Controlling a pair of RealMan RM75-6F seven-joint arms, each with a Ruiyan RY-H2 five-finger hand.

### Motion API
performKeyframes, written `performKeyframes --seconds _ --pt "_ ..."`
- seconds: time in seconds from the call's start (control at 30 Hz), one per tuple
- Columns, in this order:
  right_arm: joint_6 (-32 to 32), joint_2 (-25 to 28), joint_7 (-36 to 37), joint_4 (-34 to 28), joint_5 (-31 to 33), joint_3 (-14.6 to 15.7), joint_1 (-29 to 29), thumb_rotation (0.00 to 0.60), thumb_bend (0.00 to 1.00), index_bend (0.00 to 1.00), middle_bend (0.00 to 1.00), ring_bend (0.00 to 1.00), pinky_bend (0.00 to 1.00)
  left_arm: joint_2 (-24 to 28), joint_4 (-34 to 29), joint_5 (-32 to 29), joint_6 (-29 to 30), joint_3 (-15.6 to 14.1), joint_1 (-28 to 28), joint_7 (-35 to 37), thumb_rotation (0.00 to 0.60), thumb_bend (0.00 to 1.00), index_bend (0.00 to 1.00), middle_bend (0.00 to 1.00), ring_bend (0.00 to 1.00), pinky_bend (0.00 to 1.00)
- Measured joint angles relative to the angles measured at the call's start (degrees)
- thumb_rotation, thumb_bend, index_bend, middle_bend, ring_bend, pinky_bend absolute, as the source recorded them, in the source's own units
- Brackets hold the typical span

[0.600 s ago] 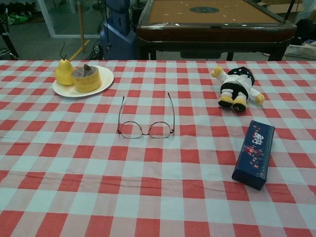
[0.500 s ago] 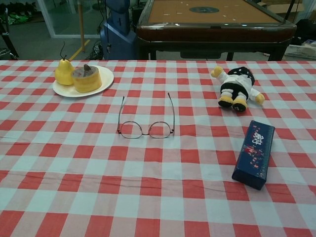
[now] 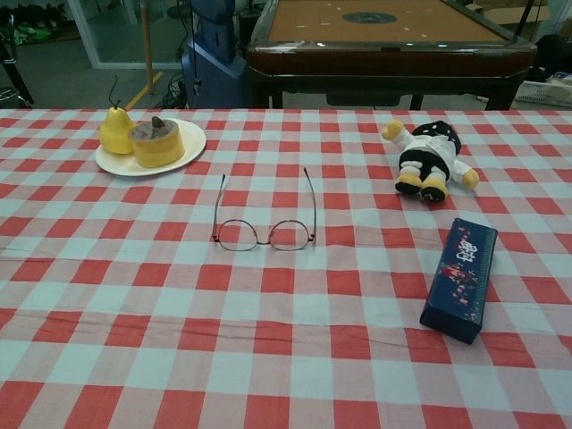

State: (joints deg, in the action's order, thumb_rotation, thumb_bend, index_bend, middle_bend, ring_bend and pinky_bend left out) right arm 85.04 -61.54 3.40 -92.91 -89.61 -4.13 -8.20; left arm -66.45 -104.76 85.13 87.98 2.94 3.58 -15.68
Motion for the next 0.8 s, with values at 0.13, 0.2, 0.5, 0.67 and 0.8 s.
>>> performKeyframes --seconds 0.13,0.2,0.5,0.67,0.8 --pt "1.0 0.1 -1.4 -0.7 0.6 -0.9 0.2 0.600 0.45 0.00 0.28 0.13 0.19 0.7 -0.5 1.5 -1.8 0.6 1.9 2.4 0.600 0.59 0.10 0.31 0.32 0.40" --pt "1.1 0.2 -1.9 -1.1 0.8 -1.1 0.2 0.600 0.45 0.00 0.28 0.13 0.19 1.2 -0.8 2.3 -3.3 1.0 3.4 3.4 0.600 0.59 0.10 0.37 0.39 0.59" --pt "0.2 0.3 -3.0 -2.1 1.7 -1.3 0.0 0.600 0.45 0.00 0.29 0.13 0.19 2.6 -2.5 4.8 -13.2 2.9 11.4 5.4 0.600 0.59 0.14 0.92 0.87 0.99" --pt "-0.6 0.3 -3.7 -2.5 2.2 -1.4 -0.3 0.600 0.45 0.00 0.29 0.13 0.19 1.8 -3.3 3.1 -21.3 4.2 17.1 3.2 0.600 0.59 0.16 1.00 0.94 1.00" --pt "-1.1 0.3 -4.1 -2.6 2.7 -1.3 -0.4 0.600 0.45 0.00 0.30 0.13 0.19 0.1 -3.6 0.8 -27.6 4.9 21.8 1.5 0.600 0.59 0.16 1.00 0.95 1.00"
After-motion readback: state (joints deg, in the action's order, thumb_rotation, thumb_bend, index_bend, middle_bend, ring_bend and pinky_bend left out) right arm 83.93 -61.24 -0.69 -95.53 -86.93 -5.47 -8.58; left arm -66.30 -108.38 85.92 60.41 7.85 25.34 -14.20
